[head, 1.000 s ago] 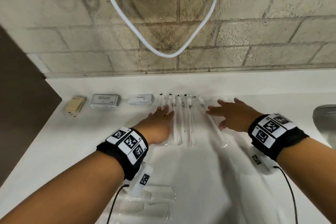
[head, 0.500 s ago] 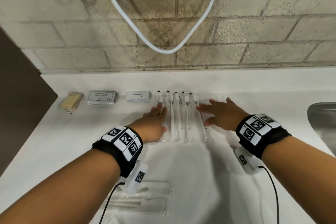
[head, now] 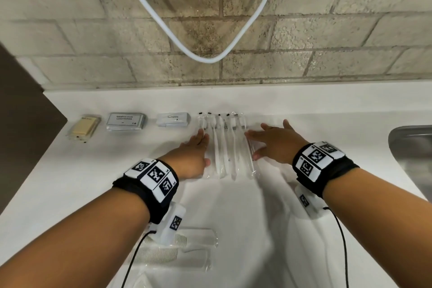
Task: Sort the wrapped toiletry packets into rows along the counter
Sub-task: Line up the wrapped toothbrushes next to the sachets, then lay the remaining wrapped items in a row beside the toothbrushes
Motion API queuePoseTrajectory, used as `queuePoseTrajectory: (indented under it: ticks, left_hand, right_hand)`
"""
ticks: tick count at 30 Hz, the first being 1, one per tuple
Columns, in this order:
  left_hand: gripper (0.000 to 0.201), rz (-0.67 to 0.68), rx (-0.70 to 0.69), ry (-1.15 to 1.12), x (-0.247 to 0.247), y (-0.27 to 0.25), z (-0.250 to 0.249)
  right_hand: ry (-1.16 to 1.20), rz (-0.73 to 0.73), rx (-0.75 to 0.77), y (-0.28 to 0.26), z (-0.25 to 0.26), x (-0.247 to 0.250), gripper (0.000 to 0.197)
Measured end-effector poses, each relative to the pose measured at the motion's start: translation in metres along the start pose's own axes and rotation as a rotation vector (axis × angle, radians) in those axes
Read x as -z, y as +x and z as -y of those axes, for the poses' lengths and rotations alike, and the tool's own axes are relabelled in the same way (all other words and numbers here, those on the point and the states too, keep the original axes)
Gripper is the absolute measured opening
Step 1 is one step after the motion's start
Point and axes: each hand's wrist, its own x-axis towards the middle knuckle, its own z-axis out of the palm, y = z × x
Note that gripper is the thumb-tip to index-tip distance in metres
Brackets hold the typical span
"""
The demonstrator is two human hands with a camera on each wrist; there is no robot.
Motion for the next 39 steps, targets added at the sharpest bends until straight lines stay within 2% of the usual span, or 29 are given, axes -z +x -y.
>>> queuePoseTrajectory:
  ticks: [6, 10, 14, 18, 21, 23, 26, 30, 33, 36, 39]
  left_hand:
    - [0.07, -0.013, 0.011, -0.017, -0.001, 0.0, 0.0]
    - [0.068, 0.008, 0.041, -0.035, 0.001, -0.003, -0.004]
    - [0.068, 0.005, 0.036, -0.046, 0.002, -0.003, -0.008]
    - [0.07, -0.007, 0.026, -0.034, 0.002, -0.003, -0.004]
    - [0.069, -0.06, 0.013, -0.012, 0.0, -0.012, 0.0]
    - [0.059, -0.142, -0.002, -0.037, 0.001, -0.029, -0.002]
    - [0.035, -0.316, -0.012, -0.167, -0.003, -0.065, -0.008]
    - [0.037, -0.451, 0.059, -0.394, -0.021, -0.129, -0.009]
    - [0.035, -0.511, 0.141, -0.378, -0.043, -0.177, -0.001]
    - [0.034, -0.433, 0.282, -0.195, -0.073, -0.22, 0.015]
    - [0.032, -0.228, 0.398, -0.011, -0.105, -0.252, 0.031]
  right_hand:
    - [-0.001, -0.05, 0.022, -0.003, 0.001, -0.001, 0.071]
    - [-0.019, -0.022, 0.026, -0.003, 0.004, -0.002, 0.062]
    - [-0.025, -0.025, 0.008, -0.002, 0.0, -0.004, 0.062]
    - [0.06, -0.065, 0.005, -0.007, -0.004, -0.004, 0.064]
    - [0.123, -0.082, 0.005, -0.018, -0.003, -0.005, 0.055]
    - [0.143, -0.109, 0.02, -0.029, 0.005, -0.005, 0.044]
    - [0.228, -0.163, 0.059, -0.052, 0.026, -0.003, 0.033]
    - [0.342, -0.124, 0.157, -0.097, 0.069, 0.001, 0.027]
    - [0.309, -0.061, 0.243, -0.133, 0.1, -0.004, 0.022]
    - [0.218, 0.039, 0.303, -0.163, 0.128, -0.019, 0.017]
    - [0.069, 0.124, 0.349, -0.186, 0.157, -0.043, 0.032]
